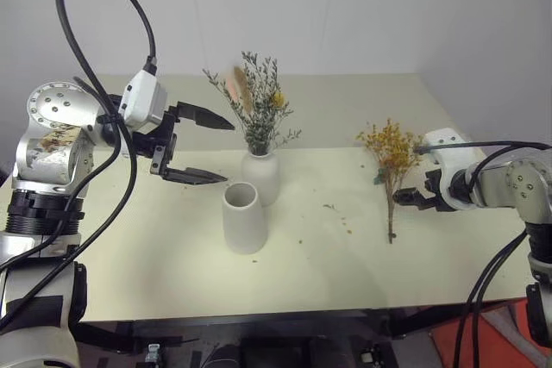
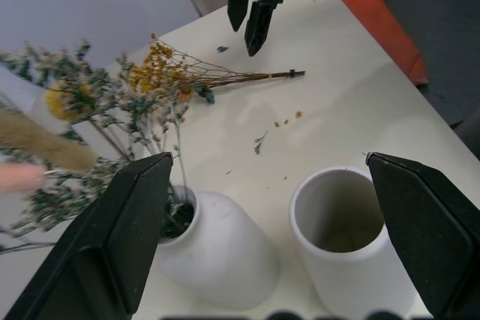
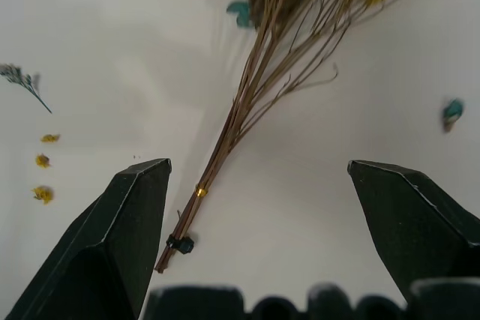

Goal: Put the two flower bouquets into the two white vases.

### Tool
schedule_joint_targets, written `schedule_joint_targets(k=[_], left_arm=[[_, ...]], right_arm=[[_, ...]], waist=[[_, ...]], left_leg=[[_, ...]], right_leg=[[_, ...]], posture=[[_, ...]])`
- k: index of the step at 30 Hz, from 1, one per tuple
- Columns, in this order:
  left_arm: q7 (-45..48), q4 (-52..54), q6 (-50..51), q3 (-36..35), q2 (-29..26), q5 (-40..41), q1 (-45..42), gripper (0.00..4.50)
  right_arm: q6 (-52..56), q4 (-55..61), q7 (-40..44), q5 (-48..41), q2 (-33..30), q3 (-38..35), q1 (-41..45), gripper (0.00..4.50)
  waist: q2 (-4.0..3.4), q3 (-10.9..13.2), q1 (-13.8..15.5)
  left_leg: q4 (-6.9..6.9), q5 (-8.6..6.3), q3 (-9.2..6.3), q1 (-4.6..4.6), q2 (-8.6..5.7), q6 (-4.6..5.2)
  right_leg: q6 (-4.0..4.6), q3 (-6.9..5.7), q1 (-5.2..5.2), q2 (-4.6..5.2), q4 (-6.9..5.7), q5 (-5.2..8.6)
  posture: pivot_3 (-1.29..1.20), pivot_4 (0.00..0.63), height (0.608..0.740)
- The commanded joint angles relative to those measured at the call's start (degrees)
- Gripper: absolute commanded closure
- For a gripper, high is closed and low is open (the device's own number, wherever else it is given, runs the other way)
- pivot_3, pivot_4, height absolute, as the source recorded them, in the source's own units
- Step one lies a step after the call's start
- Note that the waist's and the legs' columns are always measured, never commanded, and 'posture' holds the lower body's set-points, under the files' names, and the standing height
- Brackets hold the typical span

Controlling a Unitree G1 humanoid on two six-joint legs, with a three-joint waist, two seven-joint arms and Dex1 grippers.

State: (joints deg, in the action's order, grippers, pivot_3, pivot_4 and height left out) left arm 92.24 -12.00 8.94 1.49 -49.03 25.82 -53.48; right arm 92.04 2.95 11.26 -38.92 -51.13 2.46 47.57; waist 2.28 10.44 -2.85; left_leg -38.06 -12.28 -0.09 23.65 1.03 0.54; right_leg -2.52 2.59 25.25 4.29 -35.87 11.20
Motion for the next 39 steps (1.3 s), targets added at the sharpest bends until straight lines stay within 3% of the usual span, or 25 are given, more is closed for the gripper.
schedule_joint_targets(k=[1,10,20,25,34,39], left_arm=[[0.3,2.5,0.1,0.7,-0.7,2.8,-0.4,0.0],[0.3,6.3,2.1,-0.1,-0.6,4.6,1.1,0.0],[-1.3,8.1,3.1,-1.5,-1.0,3.7,2.8,0.0],[-1.8,8.1,2.9,-1.7,-1.0,3.2,2.9,0.0],[-3.0,8.3,3.4,-2.5,-1.6,3.2,3.3,0.0],[-3.5,8.0,3.1,-2.4,-1.9,2.7,3.2,0.0]], right_arm=[[0.5,-4.2,-0.7,2.9,2.2,2.0,3.2,0.05],[-3.7,-17.1,2.6,11.8,7.4,6.7,8.7,0.05],[-6.8,-26.9,7.1,17.1,9.8,6.1,10.6,0.05],[-7.9,-29.7,9.3,18.1,10.9,5.1,11.3,1.2],[-8.8,-31.6,10.9,20.1,12.0,3.9,11.6,4.36],[-8.7,-31.6,10.9,21.3,12.5,3.3,11.3,4.46]], waist=[[0.0,0.0,0.0],[-0.02,0.0,0.5],[-0.02,0.0,0.2],[-0.02,0.0,0.1],[-0.02,0.0,0.3],[-0.02,0.0,0.3]], left_leg=[[0.0,0.0,0.0,0.0,-0.01,0.0],[0.0,0.0,0.0,0.16,-0.06,0.0],[0.0,0.0,0.0,0.13,-0.07,0.0],[0.0,0.0,-0.01,0.1,-0.06,0.0],[0.0,0.0,-0.01,0.11,-0.07,0.0],[0.0,0.0,-0.01,0.1,-0.07,0.0]], right_leg=[[0.0,0.01,0.0,0.01,0.0,0.0],[0.16,-0.02,0.06,0.07,0.1,-0.11],[0.15,-0.02,0.05,0.07,0.07,-0.11],[0.15,-0.01,0.05,0.04,0.02,-0.11],[0.16,-0.02,0.04,0.06,0.04,-0.12],[0.16,-0.02,0.04,0.05,0.02,-0.12]], posture=[[0.0,0.15,0.74],[0.0,0.15,0.74],[0.0,0.15,0.74],[0.0,0.15,0.74],[0.0,0.15,0.74],[0.0,0.15,0.74]])
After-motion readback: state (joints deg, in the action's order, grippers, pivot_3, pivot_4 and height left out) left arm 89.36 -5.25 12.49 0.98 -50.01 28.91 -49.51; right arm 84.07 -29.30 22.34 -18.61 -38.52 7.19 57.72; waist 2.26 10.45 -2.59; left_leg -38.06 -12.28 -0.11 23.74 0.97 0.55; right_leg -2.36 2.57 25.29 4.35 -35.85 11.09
